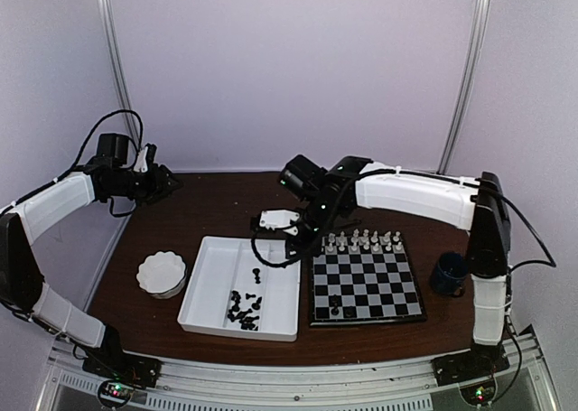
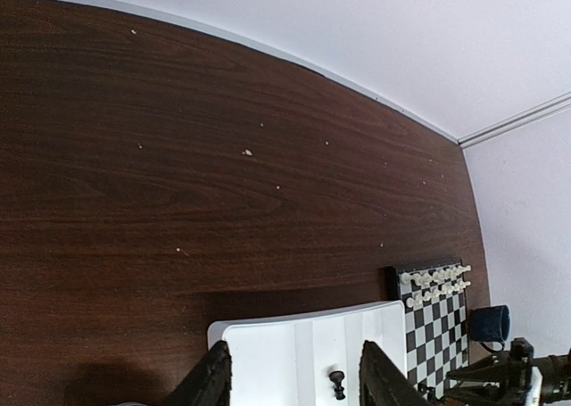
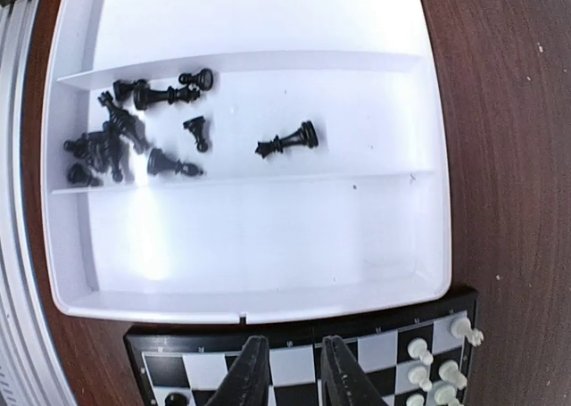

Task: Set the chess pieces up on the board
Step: Pick up the storage box.

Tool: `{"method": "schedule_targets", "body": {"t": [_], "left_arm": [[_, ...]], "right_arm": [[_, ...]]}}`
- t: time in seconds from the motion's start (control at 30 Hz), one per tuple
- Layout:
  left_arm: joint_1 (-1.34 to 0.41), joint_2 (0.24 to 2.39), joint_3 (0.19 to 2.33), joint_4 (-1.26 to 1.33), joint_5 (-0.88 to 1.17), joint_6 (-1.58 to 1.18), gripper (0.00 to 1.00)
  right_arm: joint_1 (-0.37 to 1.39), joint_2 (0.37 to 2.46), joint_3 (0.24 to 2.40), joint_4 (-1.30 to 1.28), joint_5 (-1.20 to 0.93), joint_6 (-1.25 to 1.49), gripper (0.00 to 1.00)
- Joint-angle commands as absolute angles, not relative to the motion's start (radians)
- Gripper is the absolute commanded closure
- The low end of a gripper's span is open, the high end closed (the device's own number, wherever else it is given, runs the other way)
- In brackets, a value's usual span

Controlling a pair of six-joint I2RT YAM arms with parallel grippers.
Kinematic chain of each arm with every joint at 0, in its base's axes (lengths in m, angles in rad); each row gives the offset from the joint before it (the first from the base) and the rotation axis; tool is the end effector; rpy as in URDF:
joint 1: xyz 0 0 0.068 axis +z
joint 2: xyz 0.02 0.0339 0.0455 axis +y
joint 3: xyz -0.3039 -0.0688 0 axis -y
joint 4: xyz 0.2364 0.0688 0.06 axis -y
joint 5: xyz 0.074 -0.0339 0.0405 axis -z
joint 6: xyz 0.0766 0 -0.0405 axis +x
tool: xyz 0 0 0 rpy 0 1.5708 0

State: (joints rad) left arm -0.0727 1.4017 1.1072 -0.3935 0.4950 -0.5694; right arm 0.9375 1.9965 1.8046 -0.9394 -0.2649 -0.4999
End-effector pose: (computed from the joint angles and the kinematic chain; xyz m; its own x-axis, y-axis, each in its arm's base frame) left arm 0.3182 -0.0597 0.3121 -0.7652 -0.4199 -0.4880 0.0207 0.7416 -0.6705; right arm 0.2513 0.3762 0.2702 -0.0655 -0.8709 -0.4870 -0.9973 0.0728 0.0040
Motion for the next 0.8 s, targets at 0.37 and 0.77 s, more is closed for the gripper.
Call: {"method": "schedule_targets", "body": {"t": [0.37,0.77], "left_arm": [[-0.066,1.388,1.150,-0.383,0.507,-0.556,0.51],[-0.066,1.378,1.152,-0.383,0.518,-0.562,0.51]], "right_arm": [[1.088,2.366,2.179,-1.032,-0.308,-0.484,0.77],[1.145,2.422,2.188,-1.051,-0.353,-0.553,0.76]]}}
